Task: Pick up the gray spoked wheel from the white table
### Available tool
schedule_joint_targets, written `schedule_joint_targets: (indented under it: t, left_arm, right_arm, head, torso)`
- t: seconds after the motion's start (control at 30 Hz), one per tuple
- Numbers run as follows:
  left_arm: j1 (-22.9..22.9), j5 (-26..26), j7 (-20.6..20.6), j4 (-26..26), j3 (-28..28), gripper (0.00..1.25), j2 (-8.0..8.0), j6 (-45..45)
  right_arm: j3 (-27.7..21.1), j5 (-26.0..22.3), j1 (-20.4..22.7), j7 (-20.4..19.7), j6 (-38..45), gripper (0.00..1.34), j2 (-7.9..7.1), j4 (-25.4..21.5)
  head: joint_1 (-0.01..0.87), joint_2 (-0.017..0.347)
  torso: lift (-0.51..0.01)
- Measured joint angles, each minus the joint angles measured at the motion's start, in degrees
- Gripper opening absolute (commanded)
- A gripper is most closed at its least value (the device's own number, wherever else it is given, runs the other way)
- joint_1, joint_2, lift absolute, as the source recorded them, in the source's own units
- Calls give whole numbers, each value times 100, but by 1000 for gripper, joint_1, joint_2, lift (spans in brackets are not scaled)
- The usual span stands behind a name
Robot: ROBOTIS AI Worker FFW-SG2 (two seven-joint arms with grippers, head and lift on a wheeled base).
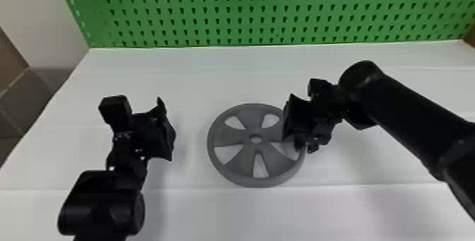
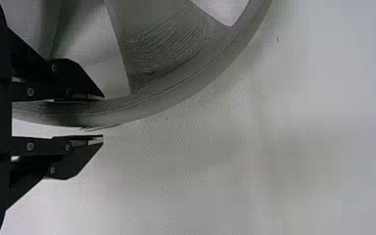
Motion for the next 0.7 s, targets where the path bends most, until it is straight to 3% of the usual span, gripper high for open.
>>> schedule_joint_targets:
  t: [0.7]
  left_arm:
    - [-11,39,0,19,-43,970,31,10]
  right_arm:
    - [-75,40,-19,-9,175,146,18,8]
  head:
    - [834,83]
  torso:
    - [-64]
